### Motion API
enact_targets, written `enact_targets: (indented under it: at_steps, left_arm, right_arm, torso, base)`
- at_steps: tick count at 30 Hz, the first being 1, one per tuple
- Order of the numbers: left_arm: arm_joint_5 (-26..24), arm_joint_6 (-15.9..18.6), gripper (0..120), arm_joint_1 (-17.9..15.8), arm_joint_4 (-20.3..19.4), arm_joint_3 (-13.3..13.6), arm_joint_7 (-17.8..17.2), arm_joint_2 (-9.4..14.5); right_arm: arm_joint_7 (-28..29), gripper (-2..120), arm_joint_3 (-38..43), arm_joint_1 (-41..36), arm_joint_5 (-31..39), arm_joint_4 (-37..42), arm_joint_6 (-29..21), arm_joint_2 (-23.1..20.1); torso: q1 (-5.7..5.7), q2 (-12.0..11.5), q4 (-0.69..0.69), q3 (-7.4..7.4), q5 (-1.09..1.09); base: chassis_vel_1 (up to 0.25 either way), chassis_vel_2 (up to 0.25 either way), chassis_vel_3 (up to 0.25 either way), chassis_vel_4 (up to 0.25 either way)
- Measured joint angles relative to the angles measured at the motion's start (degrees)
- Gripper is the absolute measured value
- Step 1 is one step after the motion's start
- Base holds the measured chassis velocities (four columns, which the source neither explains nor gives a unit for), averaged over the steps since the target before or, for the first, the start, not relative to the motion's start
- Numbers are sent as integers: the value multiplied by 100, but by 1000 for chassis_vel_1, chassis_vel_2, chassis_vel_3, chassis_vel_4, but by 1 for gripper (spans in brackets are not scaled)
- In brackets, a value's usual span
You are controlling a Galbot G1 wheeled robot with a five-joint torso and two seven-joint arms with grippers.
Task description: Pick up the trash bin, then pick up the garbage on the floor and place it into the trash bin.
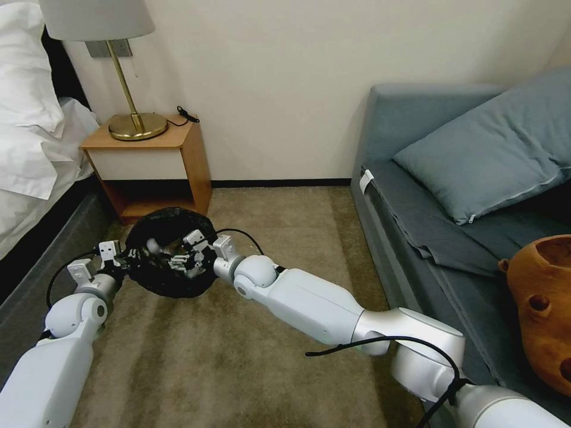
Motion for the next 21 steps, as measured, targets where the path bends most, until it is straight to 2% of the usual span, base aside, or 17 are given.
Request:
enact_targets:
  at_steps: [1, 3, 4, 5, 6, 7, 13, 14, 15, 16, 17, 18, 21]
  left_arm:
    - [-8, 2, 1, -2, 1, 0, -29, -1]
    - [-48, 28, 1, -2, -2, 0, -75, -1]
    - [-238, 162, 1, 15, -60, -4, -192, 5]
    - [-238, 162, 1, 15, -60, -4, -192, 5]
    - [-579, 346, 1, 32, -139, -10, -363, 11]
    - [-686, 401, 1, 31, -142, -26, -471, 11]
    - [-946, 501, 1, -5, -104, -59, -801, 3]
    - [-1166, 611, 1, -27, -100, -73, -1060, -8]
    - [-1166, 611, 1, -27, -100, -73, -1060, -8]
    - [-1392, 750, 1, -54, -100, -98, -1405, -18]
    - [-1726, 944, 1, -84, -115, -140, -1948, -21]
    - [-1726, 944, 1, -84, -115, -140, -1948, -21]
    - [-2502, 1215, 1, -161, -192, -211, -2812, 29]
  right_arm:
    - [0, 96, 49, -16, -54, 40, 27, -17]
    - [1, 98, 88, -24, -79, 77, 43, -31]
    - [9, 99, 164, -33, -112, 145, 68, -52]
    - [9, 99, 164, -33, -112, 145, 68, -52]
    - [23, 100, 316, -37, -163, 280, 122, -79]
    - [23, 100, 448, -37, -257, 392, 181, -97]
    - [-26, 100, 729, -22, -467, 586, 282, -153]
    - [-45, 100, 862, 0, -495, 675, 297, -185]
    - [-45, 100, 862, 0, -495, 675, 297, -185]
    - [-56, 100, 986, 18, -497, 735, 302, -221]
    - [-77, 100, 1152, 32, -497, 771, 303, -274]
    - [-77, 100, 1152, 32, -497, 771, 303, -274]
    - [-203, 100, 1492, -5, -504, 814, 304, -457]
  torso:
    - [0, 0, 0, 0, 0]
    - [0, 0, 0, 0, 0]
    - [0, 0, 0, 0, 0]
    - [0, 0, 0, 0, 0]
    - [0, 0, 0, 0, 0]
    - [0, 0, -1, 0, 0]
    - [0, 0, 1, 0, 0]
    - [0, 0, 1, 0, 0]
    - [0, 0, 1, 0, 0]
    - [0, 0, 0, 0, 0]
    - [0, 0, -1, 0, 0]
    - [0, 0, -1, 0, 0]
    - [0, 0, 1, 0, -1]
  base:
    - [0, 0, 0, 0]
    - [0, 0, 0, 0]
    - [0, 0, 0, 0]
    - [0, 0, 0, 0]
    - [0, 0, 0, 0]
    - [0, 0, 0, 0]
    - [0, 0, 0, 0]
    - [0, 0, 0, 0]
    - [0, 0, 0, 0]
    - [0, 0, 0, 0]
    - [0, 0, 0, 0]
    - [0, 0, 0, 0]
    - [0, 0, 0, 0]
